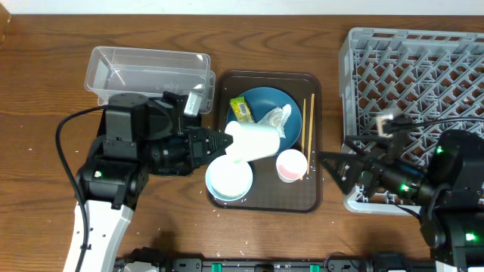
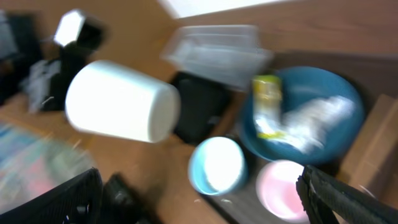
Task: Sort waste into correct bins and load items into the dishwasher rack
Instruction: 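Grasp the white cup with the left gripper and lift it, then hand the white cup from the left gripper to the right gripper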
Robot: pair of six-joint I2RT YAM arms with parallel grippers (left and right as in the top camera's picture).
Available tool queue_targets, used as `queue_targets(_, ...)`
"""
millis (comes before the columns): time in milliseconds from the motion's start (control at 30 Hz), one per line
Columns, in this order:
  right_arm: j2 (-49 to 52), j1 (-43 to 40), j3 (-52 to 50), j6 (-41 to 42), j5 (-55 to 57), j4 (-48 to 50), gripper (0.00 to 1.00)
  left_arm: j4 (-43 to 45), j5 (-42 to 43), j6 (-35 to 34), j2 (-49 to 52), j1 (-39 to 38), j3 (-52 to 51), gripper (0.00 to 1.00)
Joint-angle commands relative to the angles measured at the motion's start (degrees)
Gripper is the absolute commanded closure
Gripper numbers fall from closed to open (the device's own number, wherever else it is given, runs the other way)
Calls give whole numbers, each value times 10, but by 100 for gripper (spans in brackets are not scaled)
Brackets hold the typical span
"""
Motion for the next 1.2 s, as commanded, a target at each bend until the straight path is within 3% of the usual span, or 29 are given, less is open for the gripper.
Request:
queue_targets(0, 4, 66, 10, 26, -49, 52, 2, 19, 174, -20, 7, 5, 8, 94)
queue_targets(300, 68, 204, 10, 64, -38, 219, 5, 23, 244, -26, 7, 5, 8, 94)
queue_targets(500, 132, 257, 10, 88, -41, 274, 21, 23, 243, -26, 7, 5, 8, 94)
queue_targets(600, 138, 262, 10, 88, -41, 274, 36, 25, 239, -26, 7, 5, 8, 94)
queue_targets(833, 107, 260, 10, 81, -40, 268, 41, 38, 236, -26, 8, 5, 8, 92)
queue_targets(867, 101, 258, 10, 80, -37, 265, 45, 40, 236, -26, 8, 5, 8, 83)
queue_targets(900, 93, 254, 10, 79, -27, 257, 46, 42, 236, -26, 8, 5, 8, 61)
queue_targets(933, 87, 249, 10, 74, -12, 245, 46, 44, 236, -26, 8, 5, 8, 47)
queue_targets(1000, 70, 235, 10, 58, 29, 205, 41, 44, 236, -26, 8, 5, 8, 29)
queue_targets(1067, 45, 213, 10, 42, 103, 139, 36, 44, 236, -26, 7, 5, 8, 18)
queue_targets(1167, 5, 169, 13, 43, 217, 47, 36, 44, 232, -26, 7, 5, 8, 15)
